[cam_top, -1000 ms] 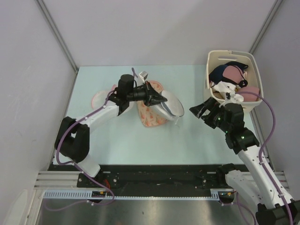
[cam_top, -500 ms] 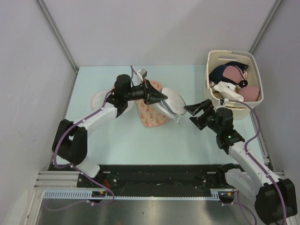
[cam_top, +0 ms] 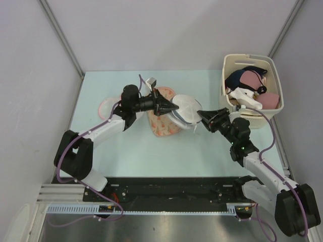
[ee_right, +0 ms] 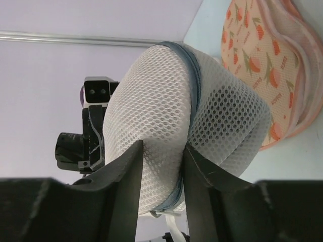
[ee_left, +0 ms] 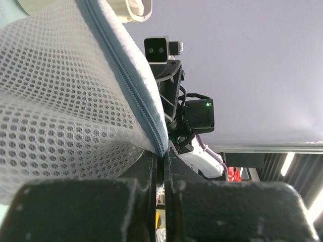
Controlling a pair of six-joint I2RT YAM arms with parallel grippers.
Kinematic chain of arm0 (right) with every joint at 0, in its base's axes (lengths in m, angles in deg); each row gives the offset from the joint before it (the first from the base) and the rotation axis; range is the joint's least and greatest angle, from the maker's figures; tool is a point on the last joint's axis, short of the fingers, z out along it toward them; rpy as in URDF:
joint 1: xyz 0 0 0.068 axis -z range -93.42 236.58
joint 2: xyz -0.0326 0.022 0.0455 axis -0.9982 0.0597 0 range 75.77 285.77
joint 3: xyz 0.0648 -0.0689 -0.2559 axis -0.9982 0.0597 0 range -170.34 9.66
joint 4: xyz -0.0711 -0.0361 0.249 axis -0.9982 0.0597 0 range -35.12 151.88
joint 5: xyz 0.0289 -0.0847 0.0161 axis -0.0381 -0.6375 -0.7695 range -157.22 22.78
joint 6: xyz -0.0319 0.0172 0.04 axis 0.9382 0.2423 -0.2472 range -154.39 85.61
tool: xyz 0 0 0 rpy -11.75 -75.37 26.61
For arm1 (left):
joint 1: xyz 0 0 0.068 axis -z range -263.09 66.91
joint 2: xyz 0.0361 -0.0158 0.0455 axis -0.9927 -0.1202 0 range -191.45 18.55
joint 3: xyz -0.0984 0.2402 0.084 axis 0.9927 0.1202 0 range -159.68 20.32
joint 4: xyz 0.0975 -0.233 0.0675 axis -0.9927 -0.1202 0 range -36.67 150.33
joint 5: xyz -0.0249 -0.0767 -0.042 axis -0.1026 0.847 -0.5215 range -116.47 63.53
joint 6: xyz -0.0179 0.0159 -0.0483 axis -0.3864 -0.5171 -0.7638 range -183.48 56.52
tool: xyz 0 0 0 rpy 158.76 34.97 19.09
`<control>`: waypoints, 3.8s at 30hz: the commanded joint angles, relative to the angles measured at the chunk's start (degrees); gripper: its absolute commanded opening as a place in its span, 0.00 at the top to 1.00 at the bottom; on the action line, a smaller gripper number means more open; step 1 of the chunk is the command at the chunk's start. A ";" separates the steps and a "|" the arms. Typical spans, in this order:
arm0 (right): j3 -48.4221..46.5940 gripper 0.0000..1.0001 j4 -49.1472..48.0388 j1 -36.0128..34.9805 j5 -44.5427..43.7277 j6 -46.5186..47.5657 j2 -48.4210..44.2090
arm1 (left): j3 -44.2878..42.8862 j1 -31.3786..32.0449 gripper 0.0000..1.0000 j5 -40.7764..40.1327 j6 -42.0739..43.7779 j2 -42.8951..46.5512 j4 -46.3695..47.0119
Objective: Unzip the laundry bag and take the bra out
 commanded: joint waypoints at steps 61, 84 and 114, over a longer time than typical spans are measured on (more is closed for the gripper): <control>-10.67 1.00 33.67 0.92 -5.08 8.04 1.23 | -0.11 31.62 0.52 -45.23 79.90 -4.94 -7.22; -10.58 0.59 49.47 12.26 21.63 44.49 -17.23 | -0.38 30.22 1.00 -31.00 75.68 -0.90 -13.01; -19.27 0.79 61.96 -14.45 -21.76 45.04 -16.09 | -3.46 30.22 1.00 -33.19 74.45 -2.13 -16.18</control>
